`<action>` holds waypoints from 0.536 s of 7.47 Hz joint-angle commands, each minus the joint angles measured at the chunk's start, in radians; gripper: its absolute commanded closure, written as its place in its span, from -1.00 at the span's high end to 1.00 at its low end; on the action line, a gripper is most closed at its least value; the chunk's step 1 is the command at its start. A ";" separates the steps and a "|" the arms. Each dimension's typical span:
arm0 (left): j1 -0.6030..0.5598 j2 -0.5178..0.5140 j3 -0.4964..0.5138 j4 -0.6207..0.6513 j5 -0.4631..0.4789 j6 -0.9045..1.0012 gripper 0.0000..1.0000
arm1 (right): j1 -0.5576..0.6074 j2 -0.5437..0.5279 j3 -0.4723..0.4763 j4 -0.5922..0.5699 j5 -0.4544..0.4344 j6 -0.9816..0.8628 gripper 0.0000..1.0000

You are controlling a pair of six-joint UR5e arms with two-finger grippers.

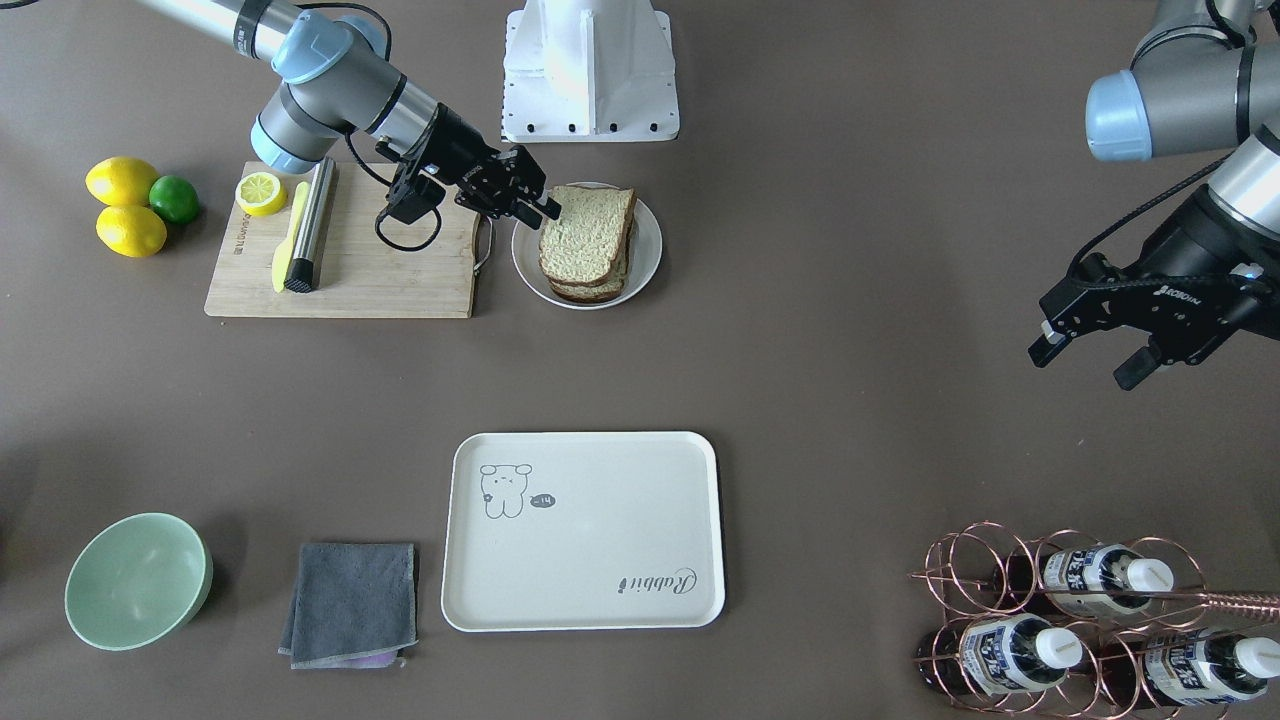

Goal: Make sandwich and place on tray
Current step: 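Open the right gripper and release the bread onto the plate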

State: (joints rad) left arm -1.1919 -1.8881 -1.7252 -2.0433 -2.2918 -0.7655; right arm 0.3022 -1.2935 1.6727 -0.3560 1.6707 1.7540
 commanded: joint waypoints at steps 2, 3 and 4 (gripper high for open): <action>0.002 -0.011 0.001 0.000 0.000 -0.012 0.95 | 0.102 -0.010 0.062 -0.014 0.079 0.007 0.98; 0.015 -0.025 -0.005 0.003 0.000 -0.023 0.95 | 0.171 -0.020 0.077 -0.017 0.157 0.007 0.98; 0.035 -0.034 -0.017 0.003 0.000 -0.103 0.95 | 0.245 -0.021 0.079 -0.020 0.246 0.022 0.98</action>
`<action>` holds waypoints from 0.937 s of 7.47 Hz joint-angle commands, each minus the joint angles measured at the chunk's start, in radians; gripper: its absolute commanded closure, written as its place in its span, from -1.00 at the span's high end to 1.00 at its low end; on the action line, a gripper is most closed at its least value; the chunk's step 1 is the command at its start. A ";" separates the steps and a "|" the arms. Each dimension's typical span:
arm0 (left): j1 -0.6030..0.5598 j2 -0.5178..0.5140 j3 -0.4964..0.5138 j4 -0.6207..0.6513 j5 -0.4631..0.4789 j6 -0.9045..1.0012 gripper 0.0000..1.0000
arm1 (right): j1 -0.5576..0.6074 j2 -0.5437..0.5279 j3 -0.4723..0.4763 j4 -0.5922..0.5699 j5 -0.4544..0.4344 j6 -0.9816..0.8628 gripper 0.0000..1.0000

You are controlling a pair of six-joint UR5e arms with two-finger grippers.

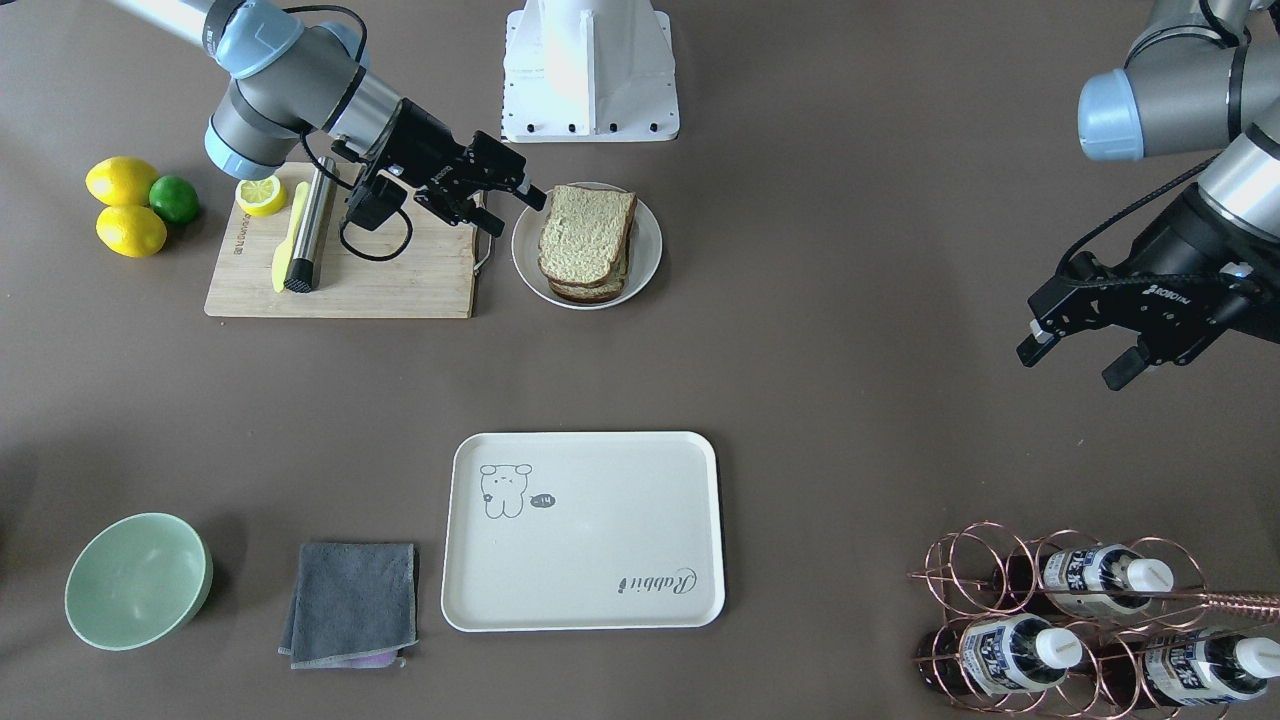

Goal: Make sandwich and place on tray
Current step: 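Withdraw the right gripper toward the pink bowl while the left arm moves toward the plate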

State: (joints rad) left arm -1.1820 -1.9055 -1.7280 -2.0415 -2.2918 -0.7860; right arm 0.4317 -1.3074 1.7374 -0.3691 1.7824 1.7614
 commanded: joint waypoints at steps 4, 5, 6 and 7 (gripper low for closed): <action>0.246 -0.047 -0.114 0.000 0.211 -0.333 0.95 | 0.379 -0.074 0.025 -0.167 0.265 -0.240 0.98; 0.295 -0.047 -0.128 -0.009 0.257 -0.404 0.95 | 0.424 -0.111 0.025 -0.222 0.276 -0.358 0.98; 0.362 -0.046 -0.136 -0.043 0.343 -0.467 0.95 | 0.462 -0.151 0.025 -0.317 0.278 -0.525 0.98; 0.399 -0.043 -0.145 -0.051 0.392 -0.498 0.95 | 0.510 -0.161 0.025 -0.441 0.305 -0.657 0.98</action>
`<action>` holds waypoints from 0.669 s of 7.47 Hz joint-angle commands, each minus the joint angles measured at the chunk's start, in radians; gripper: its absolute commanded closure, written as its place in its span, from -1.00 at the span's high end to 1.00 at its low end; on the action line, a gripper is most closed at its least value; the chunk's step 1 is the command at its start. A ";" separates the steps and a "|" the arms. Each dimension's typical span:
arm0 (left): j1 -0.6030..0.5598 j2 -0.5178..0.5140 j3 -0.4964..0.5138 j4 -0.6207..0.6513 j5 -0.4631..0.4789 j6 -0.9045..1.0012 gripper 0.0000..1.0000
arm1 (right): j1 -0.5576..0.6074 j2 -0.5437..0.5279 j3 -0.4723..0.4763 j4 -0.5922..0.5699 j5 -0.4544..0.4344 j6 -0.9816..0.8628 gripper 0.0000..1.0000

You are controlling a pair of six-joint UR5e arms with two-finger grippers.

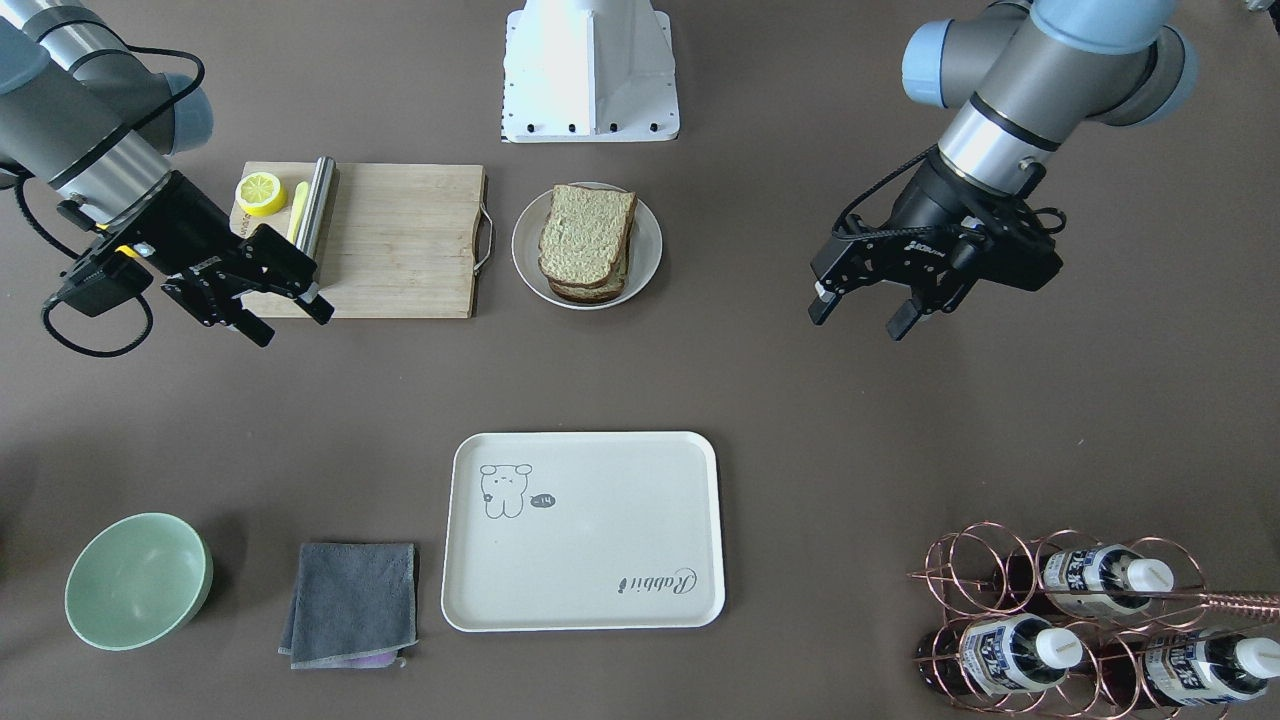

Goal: Make sandwich and place on tray
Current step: 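Withdraw the right gripper toward the pink bowl while the left arm moves toward the plate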

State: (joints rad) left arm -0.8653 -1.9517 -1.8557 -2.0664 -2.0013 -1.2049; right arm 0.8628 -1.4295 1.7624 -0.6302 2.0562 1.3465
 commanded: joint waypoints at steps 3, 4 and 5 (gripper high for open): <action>0.202 0.025 -0.075 -0.023 0.218 -0.177 0.95 | 0.238 -0.055 0.002 -0.461 0.160 -0.555 0.98; 0.277 0.042 -0.083 -0.023 0.305 -0.200 0.95 | 0.298 -0.057 0.002 -0.577 0.179 -0.683 0.98; 0.366 0.048 -0.085 -0.021 0.405 -0.205 0.95 | 0.379 -0.054 0.017 -0.752 0.197 -0.863 0.98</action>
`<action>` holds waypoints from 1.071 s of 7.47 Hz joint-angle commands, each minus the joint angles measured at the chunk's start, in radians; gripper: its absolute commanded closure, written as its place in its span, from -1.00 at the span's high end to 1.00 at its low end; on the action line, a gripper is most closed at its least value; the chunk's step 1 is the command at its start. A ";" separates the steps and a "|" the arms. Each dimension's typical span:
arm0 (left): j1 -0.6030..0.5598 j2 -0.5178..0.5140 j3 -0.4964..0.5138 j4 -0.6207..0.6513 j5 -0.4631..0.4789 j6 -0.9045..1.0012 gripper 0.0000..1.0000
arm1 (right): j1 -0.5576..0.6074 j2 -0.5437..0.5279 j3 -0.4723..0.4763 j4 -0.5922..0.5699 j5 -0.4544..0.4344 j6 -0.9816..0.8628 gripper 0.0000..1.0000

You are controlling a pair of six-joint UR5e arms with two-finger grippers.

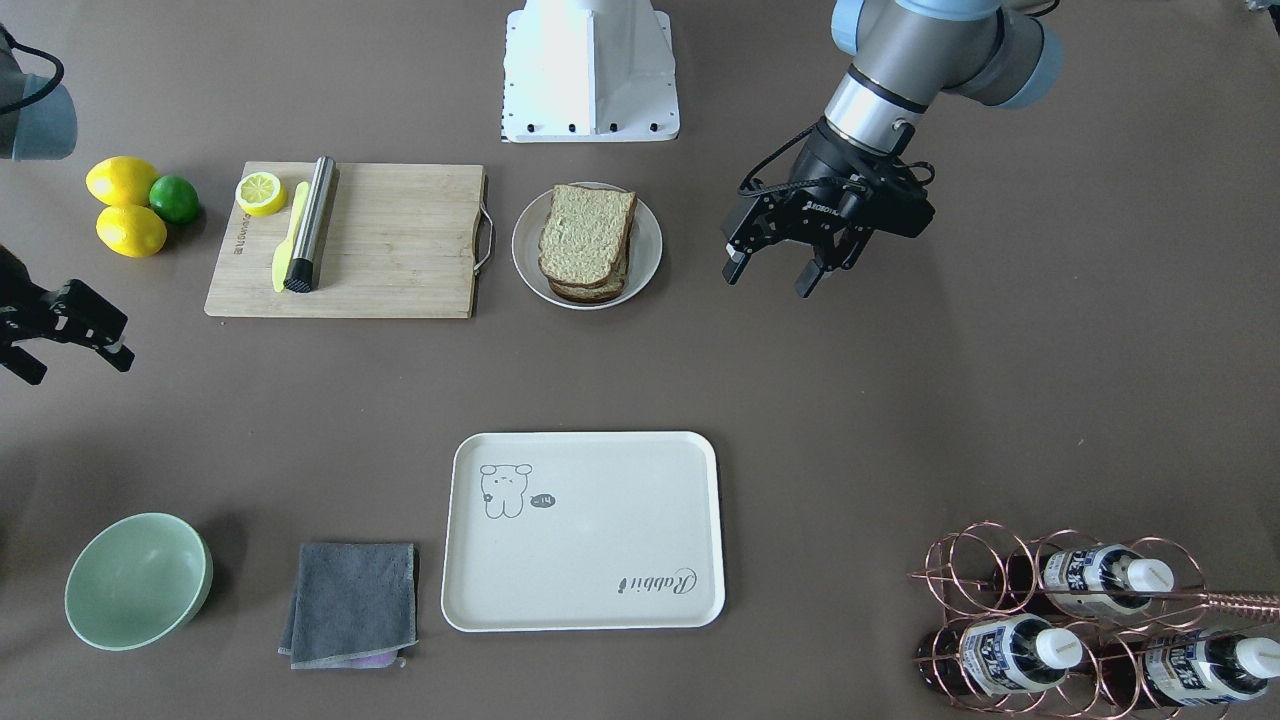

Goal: Make sandwich and place on tray
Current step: 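Withdraw the right gripper toward the pink bowl while the left arm moves toward the plate, then grasp the rim of the white plate with the left gripper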

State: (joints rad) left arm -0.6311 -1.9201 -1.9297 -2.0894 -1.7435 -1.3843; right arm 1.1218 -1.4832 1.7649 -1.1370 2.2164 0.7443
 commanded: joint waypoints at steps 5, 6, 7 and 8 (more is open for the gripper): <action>0.415 0.010 0.017 0.002 0.374 -0.071 0.82 | 0.289 -0.060 0.005 -0.435 0.039 -0.620 0.98; 0.418 0.006 0.044 0.000 0.372 -0.070 0.76 | 0.289 -0.065 0.004 -0.434 0.039 -0.619 0.98; 0.418 0.003 0.064 -0.004 0.368 -0.067 0.62 | 0.289 -0.066 0.004 -0.434 0.039 -0.619 0.98; 0.418 0.004 0.064 -0.006 0.366 -0.064 0.43 | 0.289 -0.072 0.007 -0.434 0.039 -0.617 0.98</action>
State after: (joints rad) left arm -0.2163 -1.9146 -1.8814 -2.0914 -1.3746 -1.4529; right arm 1.4105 -1.5469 1.7696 -1.5712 2.2548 0.1265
